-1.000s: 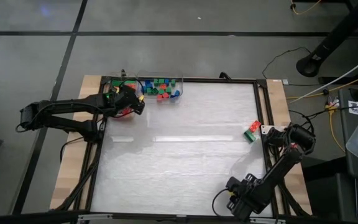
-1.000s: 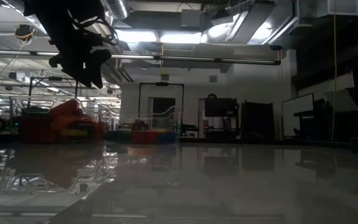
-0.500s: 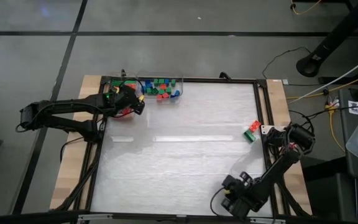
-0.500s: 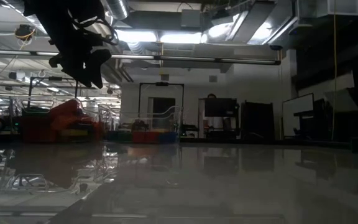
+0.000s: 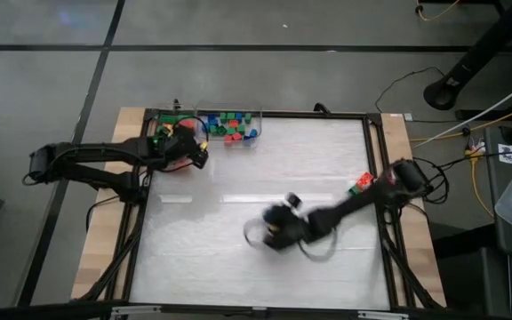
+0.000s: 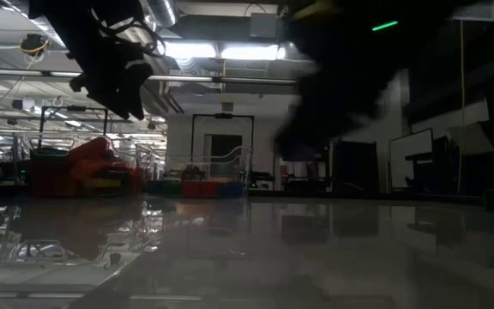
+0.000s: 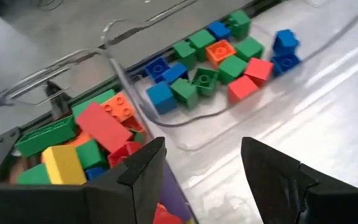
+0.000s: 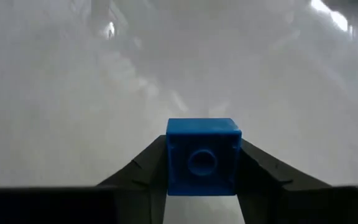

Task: Sort blocks by size
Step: Put the small blue game piece into the right transparent bin, then put the large green game piece into the left transparent bin

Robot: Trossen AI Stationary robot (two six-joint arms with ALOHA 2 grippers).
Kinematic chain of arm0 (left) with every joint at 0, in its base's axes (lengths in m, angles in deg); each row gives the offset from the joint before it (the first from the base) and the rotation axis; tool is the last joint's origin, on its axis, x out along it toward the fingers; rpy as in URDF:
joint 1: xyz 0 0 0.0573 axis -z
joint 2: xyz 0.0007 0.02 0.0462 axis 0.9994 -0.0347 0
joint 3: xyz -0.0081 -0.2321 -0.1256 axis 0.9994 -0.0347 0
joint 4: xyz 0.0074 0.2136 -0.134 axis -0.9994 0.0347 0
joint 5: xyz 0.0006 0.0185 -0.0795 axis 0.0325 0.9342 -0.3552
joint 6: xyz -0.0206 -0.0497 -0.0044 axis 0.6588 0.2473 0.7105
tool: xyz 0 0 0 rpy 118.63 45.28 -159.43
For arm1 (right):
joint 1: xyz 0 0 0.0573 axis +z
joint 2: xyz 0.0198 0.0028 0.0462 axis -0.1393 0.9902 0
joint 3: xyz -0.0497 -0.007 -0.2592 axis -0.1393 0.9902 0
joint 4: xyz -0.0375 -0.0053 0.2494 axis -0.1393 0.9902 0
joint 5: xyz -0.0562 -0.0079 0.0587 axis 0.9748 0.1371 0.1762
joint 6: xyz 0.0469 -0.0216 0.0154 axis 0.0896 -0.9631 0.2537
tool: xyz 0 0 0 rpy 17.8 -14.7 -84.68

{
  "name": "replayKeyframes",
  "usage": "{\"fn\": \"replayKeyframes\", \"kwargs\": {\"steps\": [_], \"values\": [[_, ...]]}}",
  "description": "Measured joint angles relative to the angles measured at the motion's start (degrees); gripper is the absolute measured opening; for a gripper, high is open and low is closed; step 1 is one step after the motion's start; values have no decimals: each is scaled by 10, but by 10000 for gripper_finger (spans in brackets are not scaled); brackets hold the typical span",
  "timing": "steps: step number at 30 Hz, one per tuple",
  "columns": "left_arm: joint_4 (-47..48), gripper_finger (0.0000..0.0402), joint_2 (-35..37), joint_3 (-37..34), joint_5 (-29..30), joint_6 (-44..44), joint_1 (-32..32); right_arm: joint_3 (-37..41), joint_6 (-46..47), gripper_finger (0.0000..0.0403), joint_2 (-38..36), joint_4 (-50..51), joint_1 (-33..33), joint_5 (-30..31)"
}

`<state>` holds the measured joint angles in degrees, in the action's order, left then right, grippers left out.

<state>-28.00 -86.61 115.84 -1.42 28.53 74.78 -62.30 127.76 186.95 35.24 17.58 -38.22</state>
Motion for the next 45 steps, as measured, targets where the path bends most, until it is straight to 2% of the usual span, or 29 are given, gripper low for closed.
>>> {"fn": "replayKeyframes", "kwargs": {"steps": [3, 6, 8, 15, 19, 22, 25, 33, 37, 41, 45], "values": [[2, 200, 0, 0, 0, 0, 26, 0, -147, 139, 0, -112, -86, -29], [8, 200, 1, 0, 0, 1, 59, -2, -268, 142, 0, -231, -170, -99], [21, 200, 2, 0, 0, 15, 82, -11, -311, 145, 0, -286, -224, -146], [41, 200, 6, 0, -1, 101, 155, -51, -322, 148, 0, -325, -390, -199], [40, 200, 6, 0, -1, 142, 187, -51, -316, 148, 0, -333, -453, -258], [39, 200, -2, 0, 0, 165, 210, -51, -303, 149, 0, -335, -477, -297], [26, 200, -16, 0, 0, 172, 231, -51, -287, 158, 0, -335, -487, -304], [-66, 200, -67, 0, 0, 155, 285, -51, -287, 232, 0, -335, -484, -300], [-113, 200, -94, 0, 0, 143, 307, -51, -288, 256, -4, -326, -485, -340], [-137, 200, -127, 0, 0, 144, 329, -51, -289, 260, -46, -245, -485, -383], [-166, 200, -170, 0, 0, 143, 349, -51, -289, 252, -112, -82, -484, -395]]}}
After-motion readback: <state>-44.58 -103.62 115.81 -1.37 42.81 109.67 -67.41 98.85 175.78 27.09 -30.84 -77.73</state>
